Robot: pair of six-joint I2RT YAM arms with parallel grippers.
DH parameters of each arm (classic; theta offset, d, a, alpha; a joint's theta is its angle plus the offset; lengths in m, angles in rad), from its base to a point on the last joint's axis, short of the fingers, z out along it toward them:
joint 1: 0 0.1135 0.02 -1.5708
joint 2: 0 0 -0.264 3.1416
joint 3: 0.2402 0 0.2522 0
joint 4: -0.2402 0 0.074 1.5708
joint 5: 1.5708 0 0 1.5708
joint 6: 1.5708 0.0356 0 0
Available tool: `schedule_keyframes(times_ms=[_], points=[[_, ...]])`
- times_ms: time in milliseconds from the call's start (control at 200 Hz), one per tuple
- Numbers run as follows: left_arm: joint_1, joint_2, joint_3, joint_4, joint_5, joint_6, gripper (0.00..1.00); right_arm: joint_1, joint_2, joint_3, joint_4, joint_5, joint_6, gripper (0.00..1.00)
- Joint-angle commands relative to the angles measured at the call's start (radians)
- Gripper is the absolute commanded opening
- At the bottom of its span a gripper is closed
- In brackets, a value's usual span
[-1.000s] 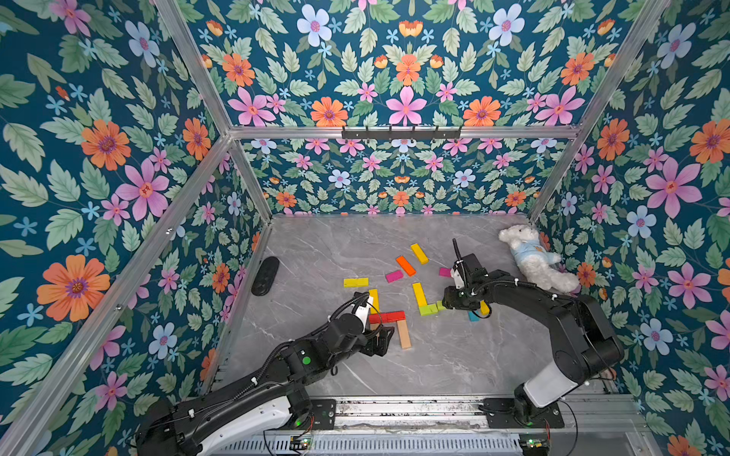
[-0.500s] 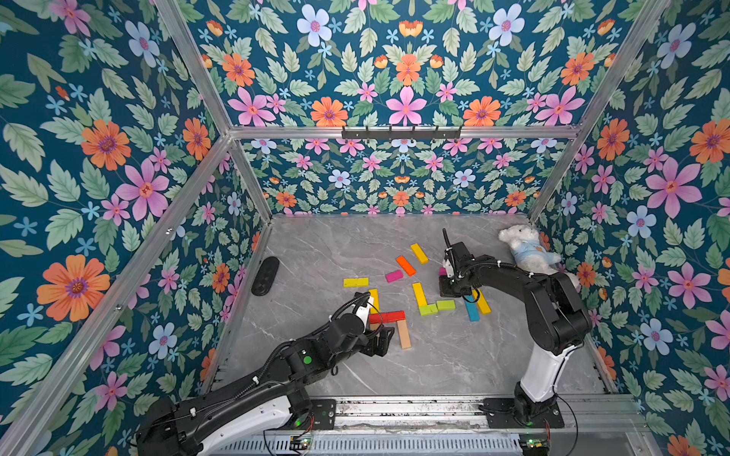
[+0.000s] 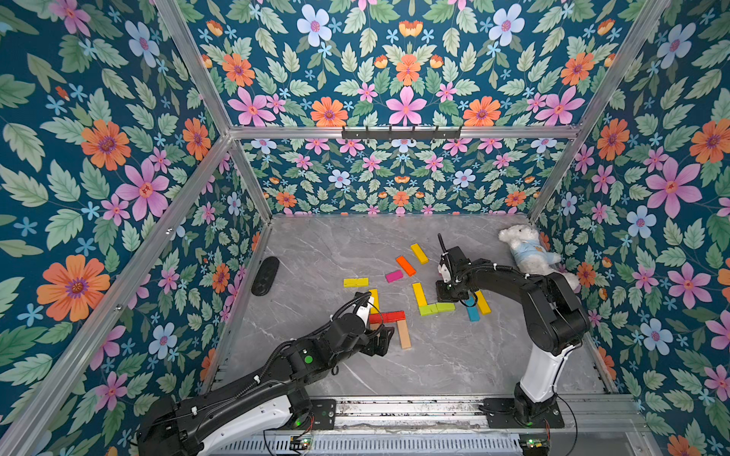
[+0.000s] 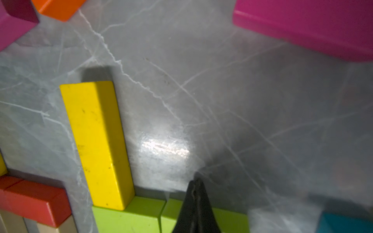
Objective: Assemble the letter h with building blocks
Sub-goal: Assemble the building block at the center of the board, then pick up the building block from the center of the board.
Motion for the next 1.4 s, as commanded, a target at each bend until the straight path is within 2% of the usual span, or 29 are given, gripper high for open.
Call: schedule_keyframes(times_ms=[0,115,205,300,415,505,630,715,830,975,1075,1395], points=[[0.0,-0.005,0.01,-0.003,-0.008,0.008,0.99,0.003,0.0,-0.006,-0.023,0.011,0.002,0.0],[0.0,-0.012,0.004,-0.003,-0.01,0.006,0.99,0.002,-0.007,-0.004,-0.014,0.014,0.007,0.0],[0.0,-0.008,0.002,0.004,-0.01,0.004,0.99,0.002,-0.012,0.016,-0.008,0.019,0.014,0.18],[0.001,0.001,0.004,0.014,-0.006,0.004,0.99,0.003,-0.017,0.059,-0.007,0.034,0.03,0.29],[0.001,0.007,0.01,0.011,-0.01,-0.002,0.99,0.001,-0.045,0.11,-0.008,0.065,0.052,0.35],[0.0,-0.002,0.008,0.016,-0.01,-0.007,0.99,-0.001,-0.084,0.123,-0.061,0.154,0.091,0.51],[0.0,-0.02,-0.002,0.028,-0.01,-0.012,0.99,-0.043,-0.169,0.032,-0.097,0.231,0.144,0.62],[0.001,-0.019,-0.004,0.034,-0.006,-0.01,0.99,-0.088,-0.266,-0.062,-0.102,0.241,0.156,0.64],[0.0,-0.006,-0.009,0.048,0.003,-0.009,0.99,-0.093,-0.332,-0.14,-0.131,0.235,0.134,0.66],[0.001,0.01,-0.01,0.056,0.01,-0.006,1.0,-0.107,-0.346,-0.202,-0.153,0.289,0.154,0.68],[0.0,0.007,-0.013,0.063,0.016,-0.005,1.0,-0.161,-0.347,-0.233,-0.115,0.257,0.153,0.68],[0.0,-0.029,-0.016,0.042,0.009,-0.014,0.99,-0.187,-0.271,-0.201,-0.116,0.296,0.141,0.69]])
